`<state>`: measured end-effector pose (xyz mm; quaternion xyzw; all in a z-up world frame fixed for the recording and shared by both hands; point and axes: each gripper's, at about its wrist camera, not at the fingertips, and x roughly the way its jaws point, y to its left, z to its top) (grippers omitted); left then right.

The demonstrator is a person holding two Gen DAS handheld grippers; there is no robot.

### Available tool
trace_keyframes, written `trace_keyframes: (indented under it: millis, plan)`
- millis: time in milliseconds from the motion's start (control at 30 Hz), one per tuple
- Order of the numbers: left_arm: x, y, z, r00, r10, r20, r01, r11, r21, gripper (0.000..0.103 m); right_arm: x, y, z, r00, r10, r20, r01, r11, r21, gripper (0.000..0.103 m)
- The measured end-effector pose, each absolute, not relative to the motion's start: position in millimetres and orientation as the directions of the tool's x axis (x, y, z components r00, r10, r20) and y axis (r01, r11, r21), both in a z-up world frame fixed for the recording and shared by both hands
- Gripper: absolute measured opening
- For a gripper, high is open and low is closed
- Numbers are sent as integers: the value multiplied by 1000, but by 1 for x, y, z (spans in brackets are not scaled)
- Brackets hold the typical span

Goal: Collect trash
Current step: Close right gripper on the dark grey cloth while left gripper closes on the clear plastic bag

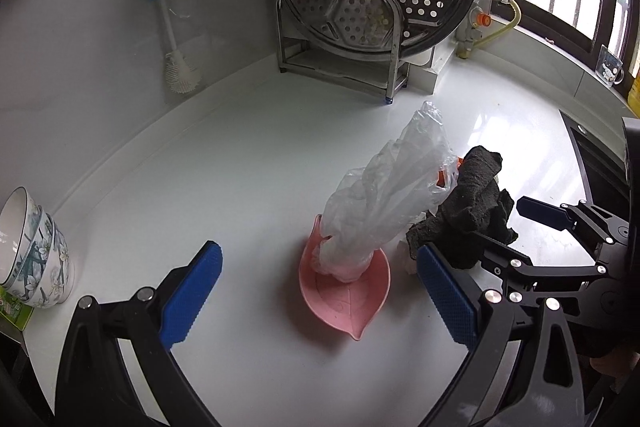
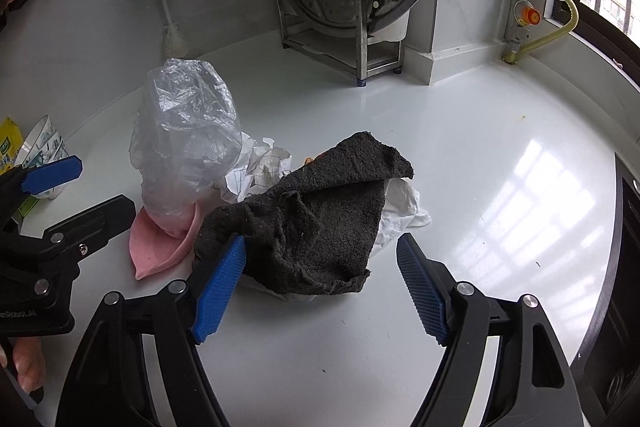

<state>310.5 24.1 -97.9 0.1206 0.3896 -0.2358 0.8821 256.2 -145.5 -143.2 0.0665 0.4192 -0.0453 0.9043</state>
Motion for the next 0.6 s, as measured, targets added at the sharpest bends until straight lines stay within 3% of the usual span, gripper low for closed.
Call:
trace_keyframes:
  millis: [100,167,400,600]
  plan:
    - [312,25,-99,582,-321,-747,507,862,24,96,259,-143,-146,636,-29,-771,126,990,67,71]
    - [313,25,-100,579,-323,-748,504,864,16,96,260,-140,-147,638,-22,-770,107,992,60,58]
    - [313,20,-103,573,-328,-751,511,860,14,96,257,-131,-142,658,-25,-753,58,998,17,32]
    - [313,15,-104,574,-334,-748,518,855,15,96,252,-132,-132,680,-13,-733,53,998,32,21]
